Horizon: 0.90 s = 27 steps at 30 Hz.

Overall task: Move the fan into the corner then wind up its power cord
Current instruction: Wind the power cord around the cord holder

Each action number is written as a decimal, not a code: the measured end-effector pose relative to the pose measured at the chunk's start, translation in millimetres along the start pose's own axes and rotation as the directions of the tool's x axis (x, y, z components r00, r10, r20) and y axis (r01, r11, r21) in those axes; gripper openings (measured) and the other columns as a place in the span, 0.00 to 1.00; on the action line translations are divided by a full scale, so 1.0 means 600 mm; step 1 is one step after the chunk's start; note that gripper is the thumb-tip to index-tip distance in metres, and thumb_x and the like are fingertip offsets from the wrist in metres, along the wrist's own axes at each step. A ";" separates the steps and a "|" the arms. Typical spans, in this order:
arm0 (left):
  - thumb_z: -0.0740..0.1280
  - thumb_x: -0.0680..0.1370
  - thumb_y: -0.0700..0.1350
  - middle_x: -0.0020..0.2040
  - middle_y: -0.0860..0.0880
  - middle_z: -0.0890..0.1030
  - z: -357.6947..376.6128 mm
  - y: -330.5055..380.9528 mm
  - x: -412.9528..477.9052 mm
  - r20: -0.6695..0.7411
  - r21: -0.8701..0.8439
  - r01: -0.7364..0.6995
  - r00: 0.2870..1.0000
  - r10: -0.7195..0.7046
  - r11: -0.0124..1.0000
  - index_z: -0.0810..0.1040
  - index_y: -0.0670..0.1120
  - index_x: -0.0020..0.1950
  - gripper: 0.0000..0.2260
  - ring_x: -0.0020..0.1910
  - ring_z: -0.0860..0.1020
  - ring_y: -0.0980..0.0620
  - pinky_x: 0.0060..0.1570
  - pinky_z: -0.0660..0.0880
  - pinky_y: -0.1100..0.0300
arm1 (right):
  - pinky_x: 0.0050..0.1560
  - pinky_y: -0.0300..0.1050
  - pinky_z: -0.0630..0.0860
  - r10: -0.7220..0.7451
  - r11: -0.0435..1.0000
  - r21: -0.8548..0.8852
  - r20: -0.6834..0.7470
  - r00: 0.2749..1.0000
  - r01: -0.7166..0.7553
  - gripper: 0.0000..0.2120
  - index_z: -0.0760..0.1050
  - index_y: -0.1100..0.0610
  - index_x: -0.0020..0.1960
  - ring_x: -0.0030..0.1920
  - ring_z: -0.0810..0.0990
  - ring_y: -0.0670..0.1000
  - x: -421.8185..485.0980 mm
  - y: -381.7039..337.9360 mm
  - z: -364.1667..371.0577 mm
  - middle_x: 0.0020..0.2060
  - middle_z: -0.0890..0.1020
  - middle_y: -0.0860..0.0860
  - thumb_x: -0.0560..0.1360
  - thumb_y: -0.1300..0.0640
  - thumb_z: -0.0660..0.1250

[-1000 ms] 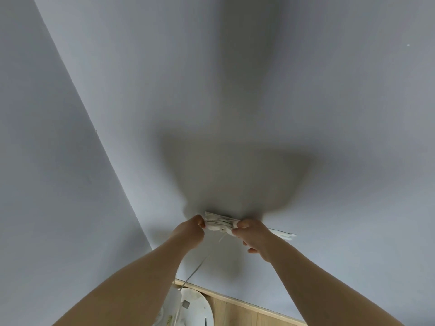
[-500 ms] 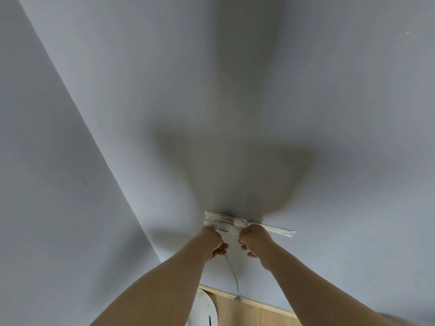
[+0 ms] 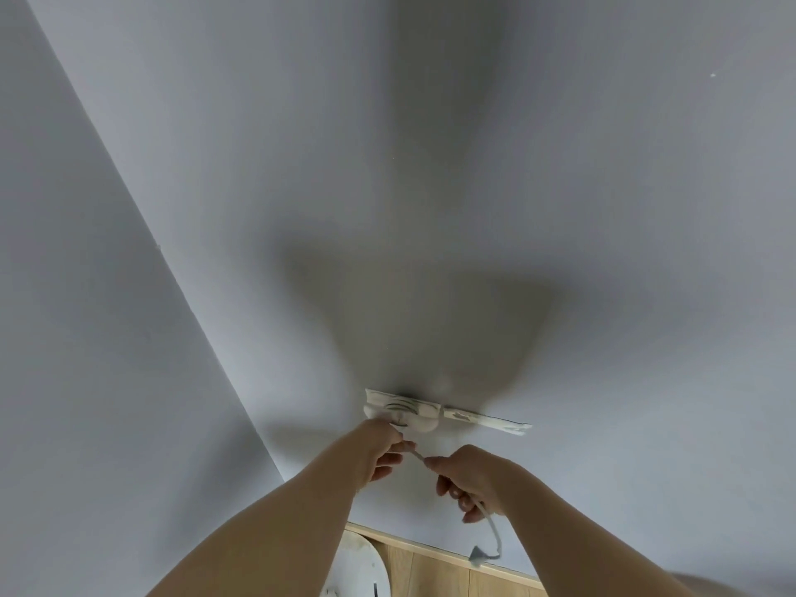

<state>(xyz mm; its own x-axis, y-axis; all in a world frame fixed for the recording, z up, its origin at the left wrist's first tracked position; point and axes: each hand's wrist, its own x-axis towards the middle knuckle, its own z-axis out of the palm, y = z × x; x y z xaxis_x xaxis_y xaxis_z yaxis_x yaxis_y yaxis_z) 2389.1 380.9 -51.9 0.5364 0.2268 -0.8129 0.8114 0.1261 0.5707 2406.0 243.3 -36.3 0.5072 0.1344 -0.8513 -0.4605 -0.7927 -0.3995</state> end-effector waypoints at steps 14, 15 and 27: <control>0.58 0.79 0.43 0.56 0.43 0.77 -0.022 0.004 -0.004 -0.240 0.256 -0.204 0.933 0.267 0.945 0.70 0.40 0.61 0.12 0.50 0.79 0.45 0.46 0.74 0.56 | 0.43 0.41 0.69 -0.137 0.979 -0.198 -0.429 0.893 0.055 0.10 0.72 0.61 0.56 0.45 0.73 0.53 0.024 0.030 -0.027 0.46 0.73 0.54 0.80 0.57 0.58; 0.58 0.79 0.42 0.59 0.41 0.75 -0.024 0.005 -0.007 -0.288 0.355 -0.235 0.893 0.345 0.905 0.69 0.39 0.63 0.14 0.55 0.78 0.42 0.49 0.74 0.55 | 0.45 0.42 0.70 -0.150 0.979 -0.190 -0.454 0.878 0.070 0.12 0.72 0.62 0.58 0.46 0.72 0.54 0.025 0.030 -0.028 0.46 0.72 0.53 0.80 0.56 0.57; 0.62 0.77 0.43 0.67 0.49 0.67 -0.040 0.002 -0.026 0.061 0.733 -0.418 0.826 0.560 0.537 0.74 0.51 0.62 0.15 0.64 0.74 0.48 0.63 0.72 0.57 | 0.51 0.49 0.75 -0.238 0.971 -0.154 -0.667 0.706 0.182 0.16 0.72 0.63 0.60 0.55 0.80 0.61 0.010 -0.004 -0.024 0.54 0.81 0.59 0.82 0.55 0.50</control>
<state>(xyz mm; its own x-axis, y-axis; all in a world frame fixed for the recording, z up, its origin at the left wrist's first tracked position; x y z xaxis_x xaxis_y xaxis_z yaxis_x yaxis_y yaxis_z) 2376.2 400.8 -35.8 0.9118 0.1991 -0.3593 0.3814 -0.7350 0.5606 2420.7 237.2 -35.5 0.9536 -0.1126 -0.2794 -0.2425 -0.8371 -0.4904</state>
